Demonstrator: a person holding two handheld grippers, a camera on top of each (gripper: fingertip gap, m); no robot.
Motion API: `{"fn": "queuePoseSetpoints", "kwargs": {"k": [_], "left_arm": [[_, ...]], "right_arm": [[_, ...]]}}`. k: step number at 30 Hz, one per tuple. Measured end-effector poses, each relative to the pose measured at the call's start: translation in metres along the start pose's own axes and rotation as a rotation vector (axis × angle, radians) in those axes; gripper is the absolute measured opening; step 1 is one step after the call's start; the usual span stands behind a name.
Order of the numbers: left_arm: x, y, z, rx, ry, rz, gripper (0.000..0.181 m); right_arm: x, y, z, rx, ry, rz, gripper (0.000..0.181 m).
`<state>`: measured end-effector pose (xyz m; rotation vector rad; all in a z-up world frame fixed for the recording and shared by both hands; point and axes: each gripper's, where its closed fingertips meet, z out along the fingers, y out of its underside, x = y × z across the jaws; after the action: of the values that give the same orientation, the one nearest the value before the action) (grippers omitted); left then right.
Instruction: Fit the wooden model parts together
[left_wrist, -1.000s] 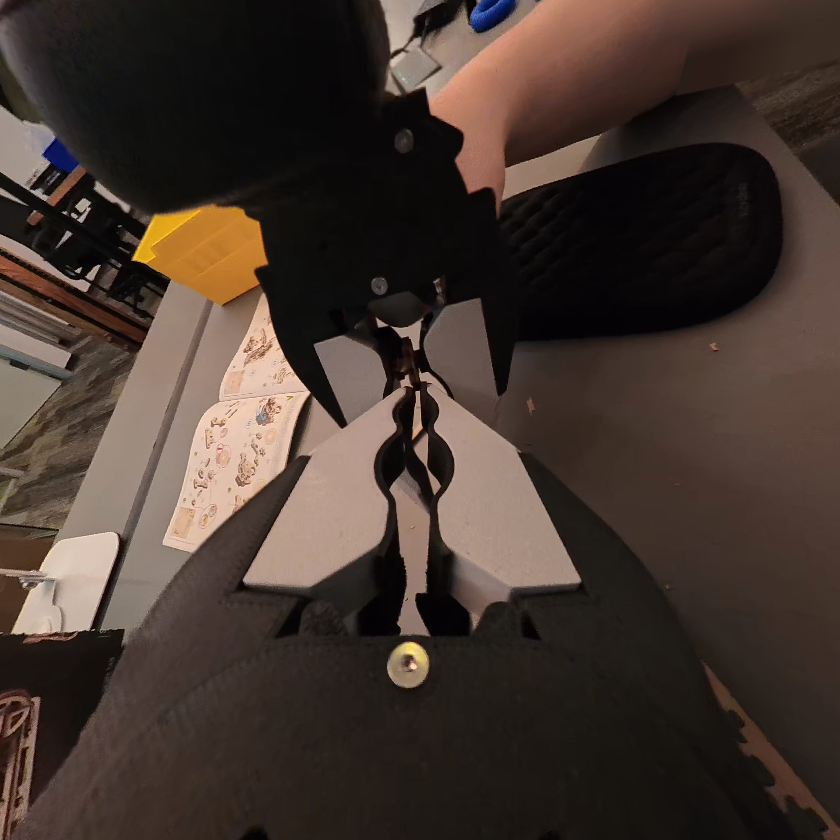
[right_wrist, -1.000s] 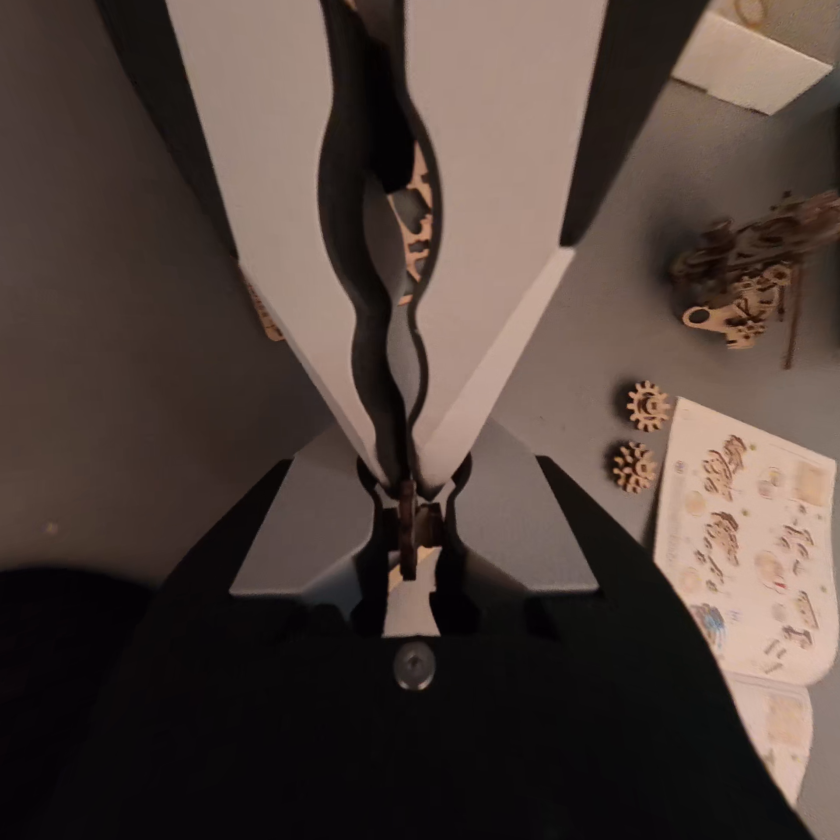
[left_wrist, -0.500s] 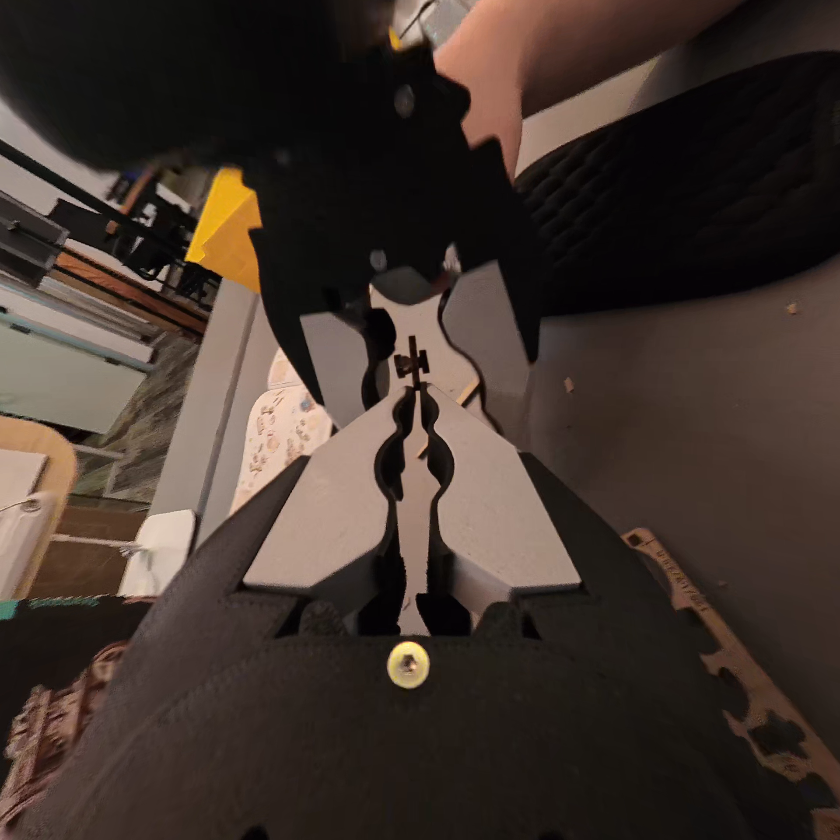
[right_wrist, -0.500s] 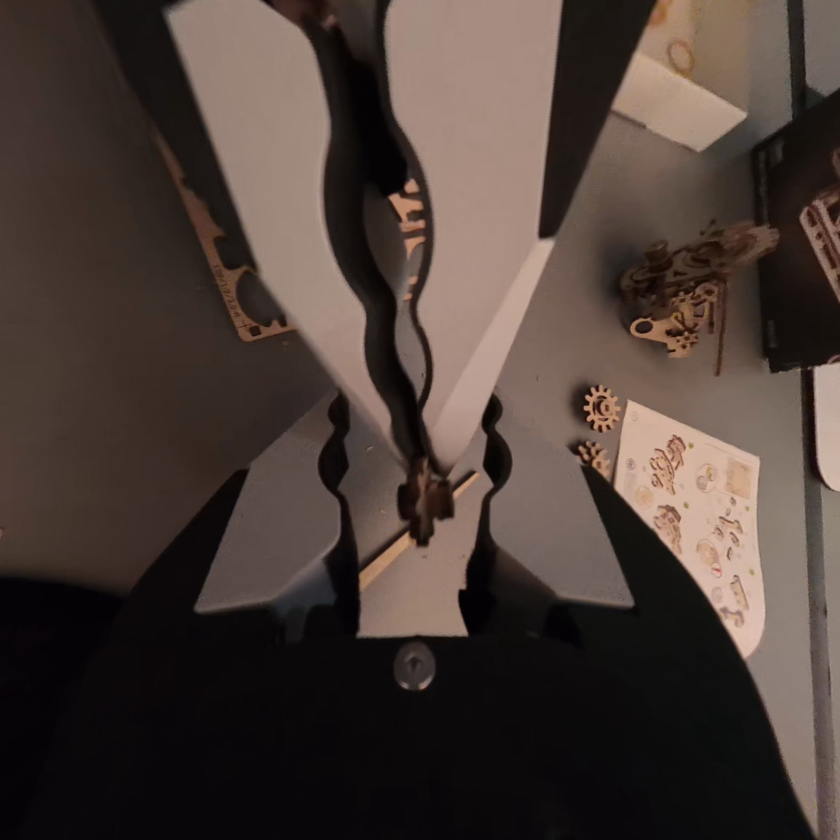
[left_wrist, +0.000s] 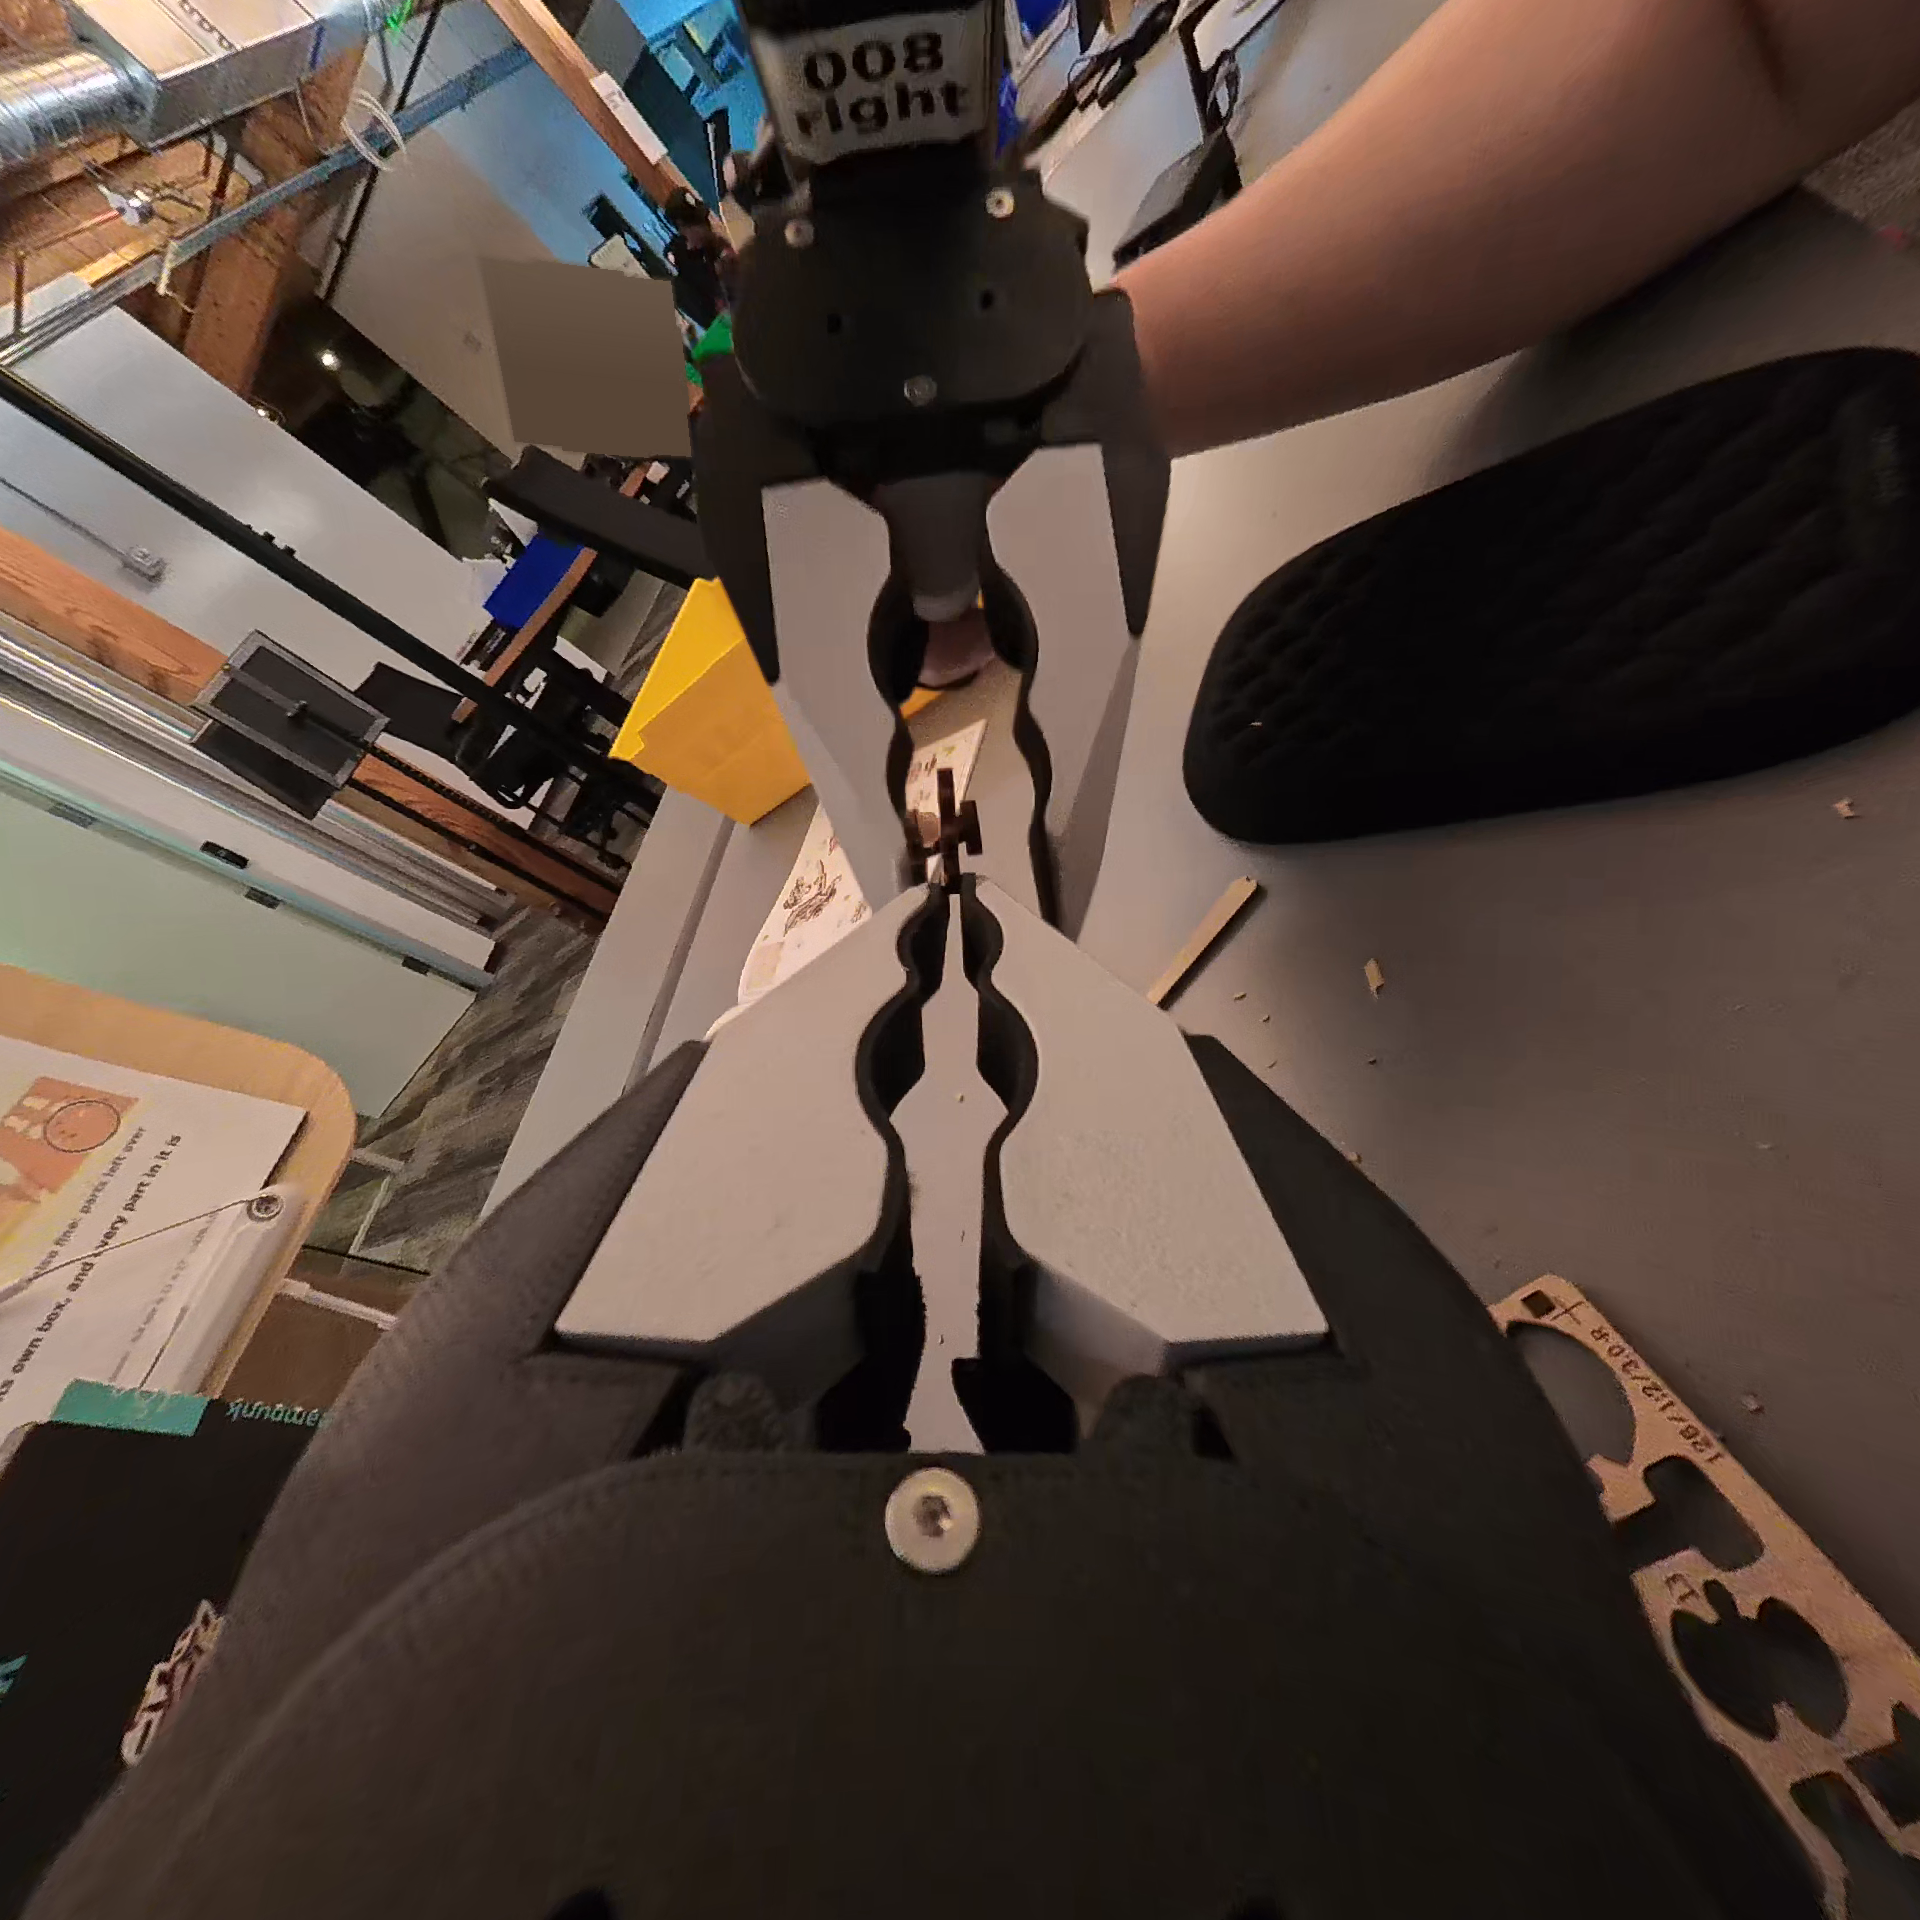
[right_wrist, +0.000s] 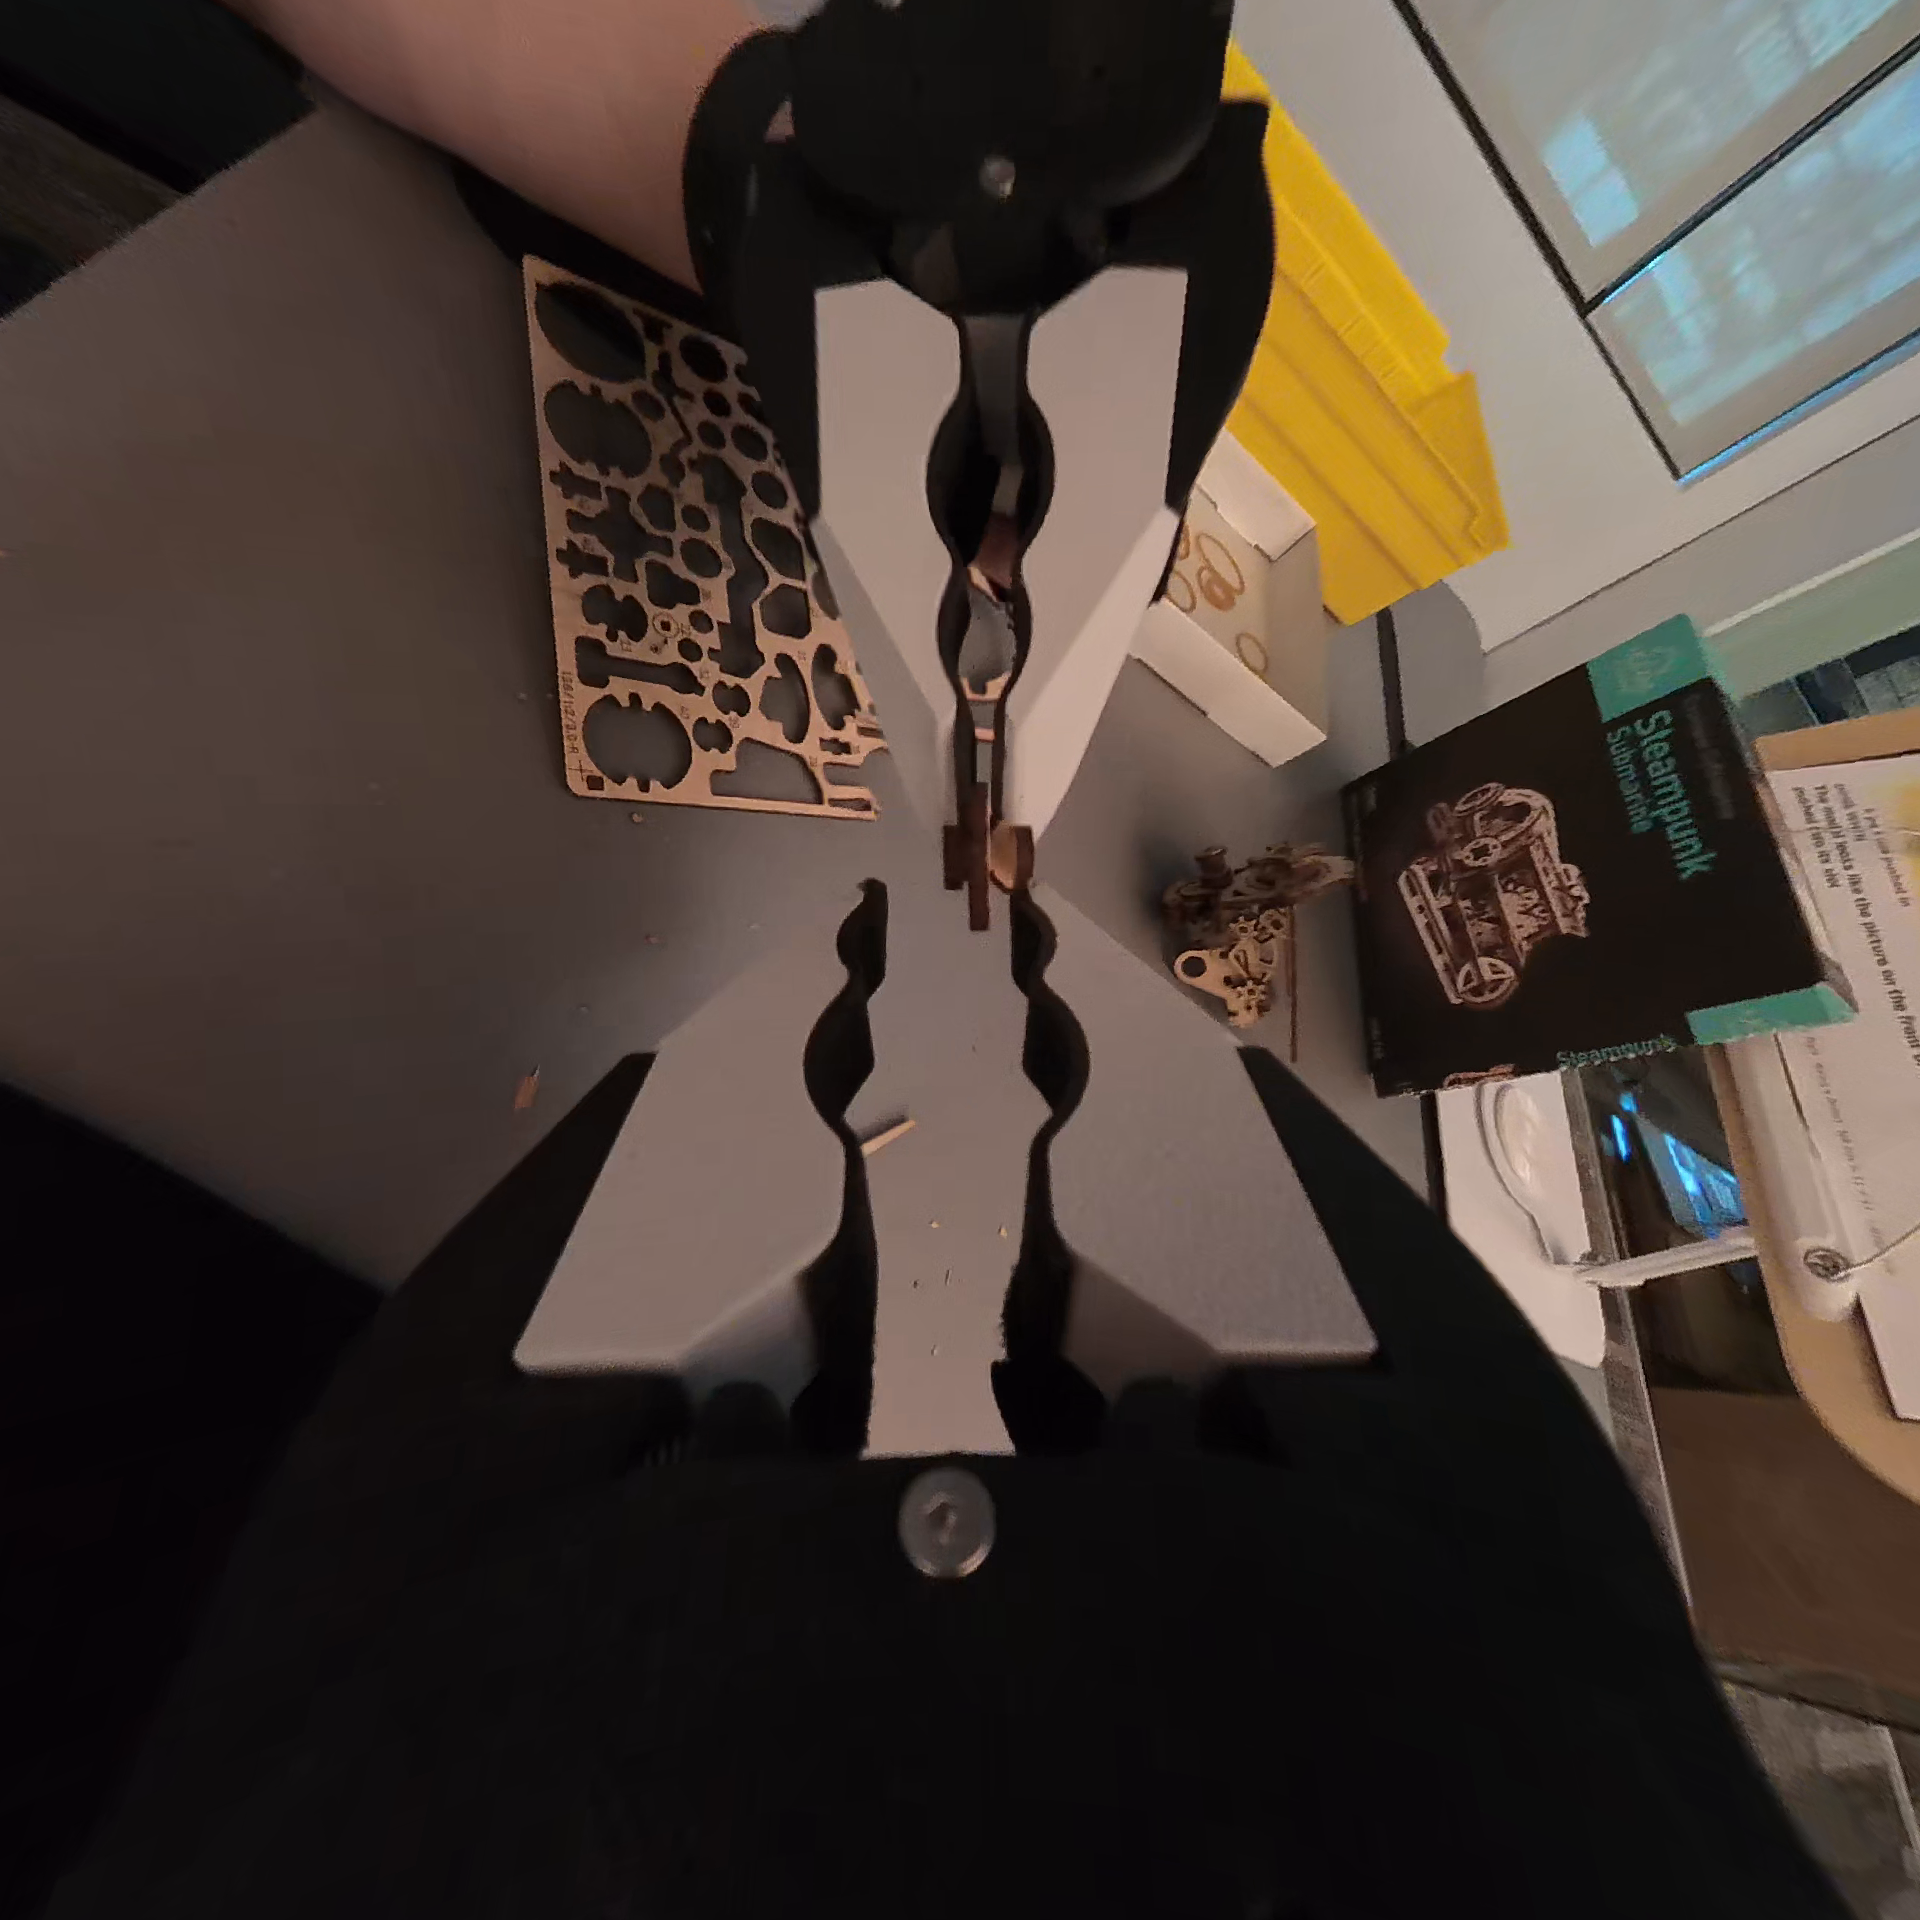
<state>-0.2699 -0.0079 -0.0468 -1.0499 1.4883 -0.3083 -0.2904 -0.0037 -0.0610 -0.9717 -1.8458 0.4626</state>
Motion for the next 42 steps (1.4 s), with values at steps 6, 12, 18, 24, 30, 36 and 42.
{"fn": "queuePoseSetpoints", "kwargs": {"k": [6,12,18,24,30,36,42], "left_arm": [[0.001,0.003,-0.001,-0.008,0.015,0.018,0.0],[0.004,0.003,-0.002,0.005,0.032,0.016,0.001],[0.002,-0.003,-0.006,0.04,0.009,0.024,0.003],[0.002,-0.005,-0.007,0.032,0.006,0.037,0.006],[0.0,-0.001,-0.006,0.011,-0.016,0.074,0.0],[0.005,-0.004,-0.008,0.037,0.03,0.06,0.001],[0.009,-0.007,-0.01,0.051,0.057,0.065,0.001]], "right_arm": [[0.005,-0.007,-0.009,0.016,0.015,-0.002,0.024],[0.002,-0.012,-0.011,0.033,0.001,0.009,0.013],[0.004,-0.018,-0.014,0.031,0.009,0.027,0.012],[0.005,-0.018,-0.014,0.01,0.031,-0.009,0.012],[0.006,-0.016,-0.012,-0.041,0.055,-0.04,0.012],[-0.004,-0.016,-0.015,-0.046,-0.019,-0.034,0.02],[-0.007,-0.019,-0.022,-0.003,-0.076,0.02,0.015]]}}
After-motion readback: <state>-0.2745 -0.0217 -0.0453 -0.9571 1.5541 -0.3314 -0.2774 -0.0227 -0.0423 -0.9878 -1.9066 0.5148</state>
